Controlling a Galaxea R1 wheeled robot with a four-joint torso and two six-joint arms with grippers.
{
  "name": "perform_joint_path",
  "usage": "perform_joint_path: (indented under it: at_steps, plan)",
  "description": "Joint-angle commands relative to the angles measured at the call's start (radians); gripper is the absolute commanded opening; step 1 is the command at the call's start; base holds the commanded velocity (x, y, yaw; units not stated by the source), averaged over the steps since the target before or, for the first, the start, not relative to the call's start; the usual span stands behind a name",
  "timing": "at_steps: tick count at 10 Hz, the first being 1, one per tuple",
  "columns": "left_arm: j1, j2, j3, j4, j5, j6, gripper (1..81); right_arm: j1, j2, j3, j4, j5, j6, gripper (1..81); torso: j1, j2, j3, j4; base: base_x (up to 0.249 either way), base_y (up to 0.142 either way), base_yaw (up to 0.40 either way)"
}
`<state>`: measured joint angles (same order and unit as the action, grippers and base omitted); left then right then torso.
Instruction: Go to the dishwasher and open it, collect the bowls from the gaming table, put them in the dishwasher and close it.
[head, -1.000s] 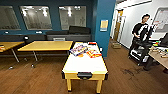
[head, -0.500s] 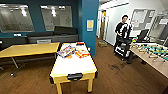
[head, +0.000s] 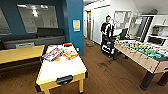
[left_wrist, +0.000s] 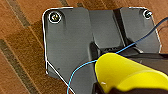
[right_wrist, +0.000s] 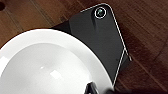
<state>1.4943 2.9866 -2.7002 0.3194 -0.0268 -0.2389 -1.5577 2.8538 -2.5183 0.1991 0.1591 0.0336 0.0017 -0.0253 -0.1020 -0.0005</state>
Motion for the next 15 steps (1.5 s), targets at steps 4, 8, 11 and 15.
perform_joint_path:
  at_steps: [4,8,11,15]
  plan:
    - [-0.038,-0.003,-0.001,0.010,0.048,0.004,1.0,0.032,-0.008,0.004,-0.010,-0.053,-0.001,1.0,0.000,0.000,0.096,0.000,0.000,0.000,-0.391]
    - [-0.039,-0.001,-0.001,0.012,0.050,0.004,1.0,0.032,-0.006,0.004,-0.010,-0.052,0.000,1.0,-0.002,-0.001,0.105,0.000,0.000,0.000,-0.391]
    - [-0.039,0.000,-0.001,0.010,0.050,0.007,1.0,0.033,-0.005,0.003,-0.009,-0.052,0.000,1.0,-0.002,-0.001,0.105,0.000,0.000,0.000,-0.391]
    - [-0.039,0.005,-0.001,0.010,0.050,0.009,1.0,0.037,-0.003,0.001,-0.010,-0.053,0.000,1.0,-0.002,-0.002,0.105,0.000,0.000,0.000,-0.391]
